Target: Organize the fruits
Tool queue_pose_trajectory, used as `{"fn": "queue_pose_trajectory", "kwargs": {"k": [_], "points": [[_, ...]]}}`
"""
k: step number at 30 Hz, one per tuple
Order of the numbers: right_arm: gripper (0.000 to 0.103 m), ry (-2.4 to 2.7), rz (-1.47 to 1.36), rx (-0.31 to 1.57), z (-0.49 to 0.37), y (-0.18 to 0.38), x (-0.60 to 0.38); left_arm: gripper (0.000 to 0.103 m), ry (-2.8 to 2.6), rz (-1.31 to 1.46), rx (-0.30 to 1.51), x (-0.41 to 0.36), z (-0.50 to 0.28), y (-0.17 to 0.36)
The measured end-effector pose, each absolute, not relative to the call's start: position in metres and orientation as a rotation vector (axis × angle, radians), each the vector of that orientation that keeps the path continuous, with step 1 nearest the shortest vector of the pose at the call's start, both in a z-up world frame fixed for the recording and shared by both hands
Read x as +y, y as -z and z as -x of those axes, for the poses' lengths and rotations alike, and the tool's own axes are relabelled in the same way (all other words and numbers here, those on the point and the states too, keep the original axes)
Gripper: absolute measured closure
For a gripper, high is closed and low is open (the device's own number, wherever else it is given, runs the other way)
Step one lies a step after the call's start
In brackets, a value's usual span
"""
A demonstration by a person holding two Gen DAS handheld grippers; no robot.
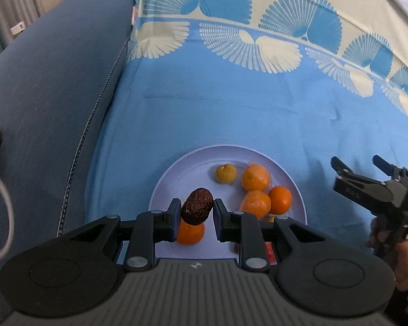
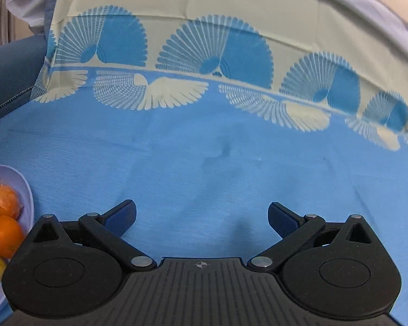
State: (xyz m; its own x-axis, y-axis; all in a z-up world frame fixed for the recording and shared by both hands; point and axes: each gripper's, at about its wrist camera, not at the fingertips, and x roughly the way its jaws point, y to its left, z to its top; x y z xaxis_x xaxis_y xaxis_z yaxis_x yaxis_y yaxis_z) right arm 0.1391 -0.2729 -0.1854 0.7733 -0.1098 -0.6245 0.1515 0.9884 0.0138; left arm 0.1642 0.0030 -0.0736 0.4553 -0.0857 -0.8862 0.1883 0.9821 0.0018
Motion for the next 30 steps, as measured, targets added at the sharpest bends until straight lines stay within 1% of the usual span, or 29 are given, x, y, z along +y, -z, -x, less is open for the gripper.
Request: {"fn": "queue_pose_trajectory", "kwargs": {"k": [4,6,7,8,10,18,24,30], "points": [[0.001,0.136,-0.124,0.734,-0.127,0.168,-0.276,0.075,0.222,-0.169,1.160,-0.012,-0.178,0.073],[0.001,0.121,-0.142,0.771,-0.123,0.160,-0.275,0.037,0.280,-0.207,1.171,-0.019,-0.179,0.069],[0.001,0.115,-0.145,0.781,-0.121,0.156,-0.274,0.002,0.281,-0.243,1.167,-0.023,-0.179,0.065],[0.001,0.108,-0.145,0.790,-0.119,0.152,-0.274,0.000,0.263,-0.276,1.135,-0.027,-0.176,0.059],[0.001,0.089,-0.141,0.799,-0.116,0.143,-0.273,0.000,0.273,-0.302,1.101,-0.031,-0.172,0.050],[0.001,0.028,-0.144,0.823,-0.100,0.099,-0.259,0.000,0.183,-0.282,1.271,-0.027,-0.170,0.051],[0.001,-0.089,-0.205,0.948,-0.078,0.065,-0.218,0.000,0.110,-0.227,1.346,-0.003,-0.156,0.044],[0.001,-0.135,-0.176,1.010,-0.071,0.058,-0.181,0.000,0.064,-0.237,1.282,0.010,-0.143,0.044]]}}
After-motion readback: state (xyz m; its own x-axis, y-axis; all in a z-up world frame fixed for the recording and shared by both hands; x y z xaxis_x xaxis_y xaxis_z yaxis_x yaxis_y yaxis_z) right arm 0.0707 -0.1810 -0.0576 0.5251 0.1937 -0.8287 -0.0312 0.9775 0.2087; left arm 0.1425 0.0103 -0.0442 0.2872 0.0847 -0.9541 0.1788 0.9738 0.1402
